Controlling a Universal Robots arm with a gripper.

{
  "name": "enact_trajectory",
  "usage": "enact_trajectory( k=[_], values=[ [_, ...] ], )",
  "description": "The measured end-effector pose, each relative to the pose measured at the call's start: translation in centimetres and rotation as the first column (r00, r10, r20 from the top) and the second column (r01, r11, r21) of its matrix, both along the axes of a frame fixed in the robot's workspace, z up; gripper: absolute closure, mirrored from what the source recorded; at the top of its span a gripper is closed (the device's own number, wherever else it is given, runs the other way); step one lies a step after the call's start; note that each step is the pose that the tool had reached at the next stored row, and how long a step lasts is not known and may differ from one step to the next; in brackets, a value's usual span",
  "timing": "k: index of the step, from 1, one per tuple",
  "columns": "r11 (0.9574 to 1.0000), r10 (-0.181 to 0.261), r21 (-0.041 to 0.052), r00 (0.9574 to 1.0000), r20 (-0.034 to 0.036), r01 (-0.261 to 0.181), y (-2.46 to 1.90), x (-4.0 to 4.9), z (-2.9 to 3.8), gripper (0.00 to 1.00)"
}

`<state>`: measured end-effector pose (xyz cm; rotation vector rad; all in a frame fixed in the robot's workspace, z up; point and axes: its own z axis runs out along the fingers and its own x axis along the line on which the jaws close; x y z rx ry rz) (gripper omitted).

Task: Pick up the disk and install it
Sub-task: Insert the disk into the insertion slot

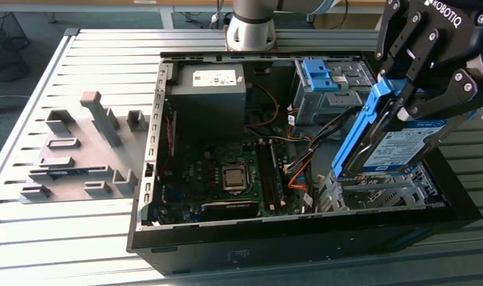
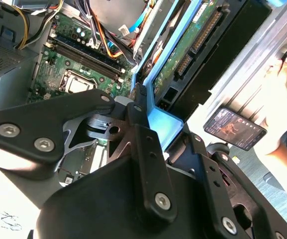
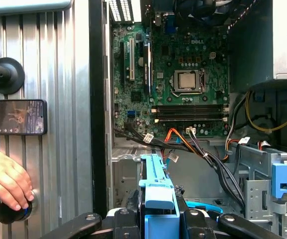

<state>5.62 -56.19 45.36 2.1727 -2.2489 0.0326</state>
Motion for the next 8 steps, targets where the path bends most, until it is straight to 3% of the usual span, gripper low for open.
enact_trajectory(
  k=[8],
  values=[
    [1.0, 0.0, 0.0, 1.0, 0.0, 0.0, 0.0, 0.33, -0.27, 0.64]
  ],
)
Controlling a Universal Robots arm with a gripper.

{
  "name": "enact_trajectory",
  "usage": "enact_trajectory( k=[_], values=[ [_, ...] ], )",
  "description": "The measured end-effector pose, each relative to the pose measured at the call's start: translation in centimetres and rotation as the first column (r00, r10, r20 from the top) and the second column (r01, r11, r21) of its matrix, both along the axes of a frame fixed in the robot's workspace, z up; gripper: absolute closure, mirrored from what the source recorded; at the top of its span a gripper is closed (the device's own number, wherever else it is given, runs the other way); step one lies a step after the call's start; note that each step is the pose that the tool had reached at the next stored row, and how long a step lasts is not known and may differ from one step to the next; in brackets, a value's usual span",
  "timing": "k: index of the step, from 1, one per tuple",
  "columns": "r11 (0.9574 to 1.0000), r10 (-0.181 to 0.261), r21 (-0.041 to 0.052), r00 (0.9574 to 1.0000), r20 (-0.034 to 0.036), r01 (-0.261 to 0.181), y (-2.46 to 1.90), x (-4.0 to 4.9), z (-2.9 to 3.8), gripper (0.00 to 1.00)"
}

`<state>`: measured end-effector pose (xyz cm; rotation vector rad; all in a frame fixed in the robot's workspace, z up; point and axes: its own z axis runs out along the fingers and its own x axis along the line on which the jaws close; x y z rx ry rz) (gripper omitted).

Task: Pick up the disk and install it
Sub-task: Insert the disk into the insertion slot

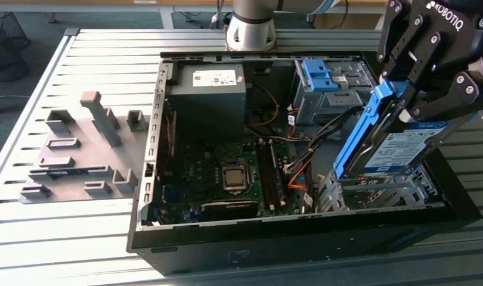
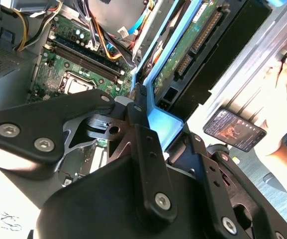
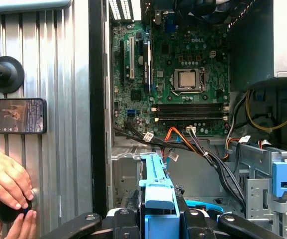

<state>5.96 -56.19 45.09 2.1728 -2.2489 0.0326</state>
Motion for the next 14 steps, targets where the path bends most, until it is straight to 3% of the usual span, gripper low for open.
enact_trajectory(
  k=[5, 8, 14],
  values=[
    [1.0, 0.0, 0.0039, 1.0, 0.0, 0.0, 0.0, 0.38, -0.36, 0.64],
    [0.9998, 0.0, 0.0202, 1.0, 0.0001, 0.0, 0.0, 0.58, -0.58, 0.64],
    [0.9998, 0.0, 0.0204, 1.0, 0.0, 0.0, -0.01, 0.86, -1.1, 0.64]
  ],
)
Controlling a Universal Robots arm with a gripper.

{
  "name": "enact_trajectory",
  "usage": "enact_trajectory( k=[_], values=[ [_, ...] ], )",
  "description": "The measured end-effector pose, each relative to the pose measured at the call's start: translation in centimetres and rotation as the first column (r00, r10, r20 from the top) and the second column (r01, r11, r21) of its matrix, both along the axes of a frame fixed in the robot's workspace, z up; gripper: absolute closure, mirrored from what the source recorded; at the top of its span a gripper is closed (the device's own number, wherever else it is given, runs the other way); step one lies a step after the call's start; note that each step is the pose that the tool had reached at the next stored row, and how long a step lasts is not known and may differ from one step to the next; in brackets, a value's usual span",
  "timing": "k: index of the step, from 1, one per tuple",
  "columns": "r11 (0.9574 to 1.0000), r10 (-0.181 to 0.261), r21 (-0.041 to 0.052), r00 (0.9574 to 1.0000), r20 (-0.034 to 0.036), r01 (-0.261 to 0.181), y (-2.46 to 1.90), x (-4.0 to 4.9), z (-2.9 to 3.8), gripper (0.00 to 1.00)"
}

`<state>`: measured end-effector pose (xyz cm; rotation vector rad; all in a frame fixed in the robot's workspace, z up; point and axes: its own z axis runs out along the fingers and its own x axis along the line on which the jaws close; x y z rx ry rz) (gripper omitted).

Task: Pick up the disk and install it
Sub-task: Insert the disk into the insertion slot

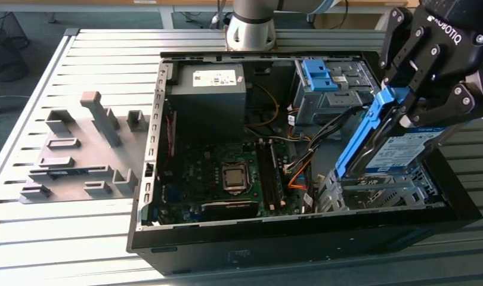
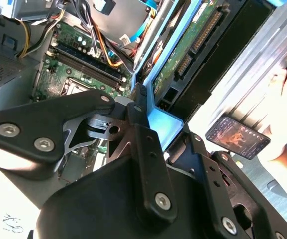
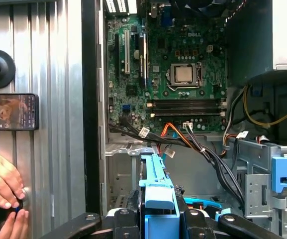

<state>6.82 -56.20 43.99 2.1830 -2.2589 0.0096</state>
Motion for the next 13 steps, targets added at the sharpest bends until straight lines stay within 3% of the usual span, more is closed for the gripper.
enact_trajectory(
  k=[13],
  values=[
    [1.0, -0.001, -0.0003, 1.0, 0.0, 0.001, -0.4, 0.06, -0.73, 0.64]
  ],
)
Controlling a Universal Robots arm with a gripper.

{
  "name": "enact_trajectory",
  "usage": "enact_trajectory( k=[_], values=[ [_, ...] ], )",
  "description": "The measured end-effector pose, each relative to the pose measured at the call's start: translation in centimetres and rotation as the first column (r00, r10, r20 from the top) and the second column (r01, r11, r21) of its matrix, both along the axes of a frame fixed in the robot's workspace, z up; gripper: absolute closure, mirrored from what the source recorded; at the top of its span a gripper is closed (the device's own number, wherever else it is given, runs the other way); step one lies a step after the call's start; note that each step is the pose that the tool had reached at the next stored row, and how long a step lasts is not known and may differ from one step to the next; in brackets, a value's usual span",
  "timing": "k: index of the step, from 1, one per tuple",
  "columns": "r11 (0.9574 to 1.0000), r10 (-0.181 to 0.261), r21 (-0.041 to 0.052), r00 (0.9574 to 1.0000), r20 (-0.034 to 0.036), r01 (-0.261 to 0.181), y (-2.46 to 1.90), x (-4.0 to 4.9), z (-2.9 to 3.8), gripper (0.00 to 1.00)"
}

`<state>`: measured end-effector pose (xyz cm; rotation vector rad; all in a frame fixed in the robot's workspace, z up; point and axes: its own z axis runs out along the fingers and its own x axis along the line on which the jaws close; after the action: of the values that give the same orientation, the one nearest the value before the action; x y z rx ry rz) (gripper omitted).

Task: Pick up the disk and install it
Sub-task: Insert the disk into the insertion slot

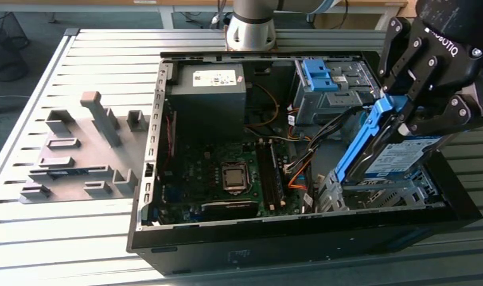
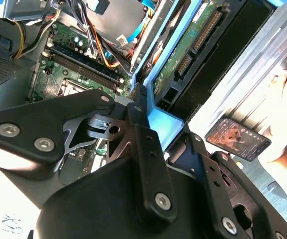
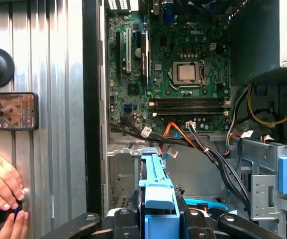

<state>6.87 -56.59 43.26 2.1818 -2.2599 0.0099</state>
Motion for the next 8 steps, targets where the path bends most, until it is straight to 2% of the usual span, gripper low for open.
enact_trajectory(
  k=[8],
  values=[
    [1.0, 0.0, 0.0002, 1.0, 0.0, 0.0, -0.06, 0.0, -0.5, 0.64]
  ],
)
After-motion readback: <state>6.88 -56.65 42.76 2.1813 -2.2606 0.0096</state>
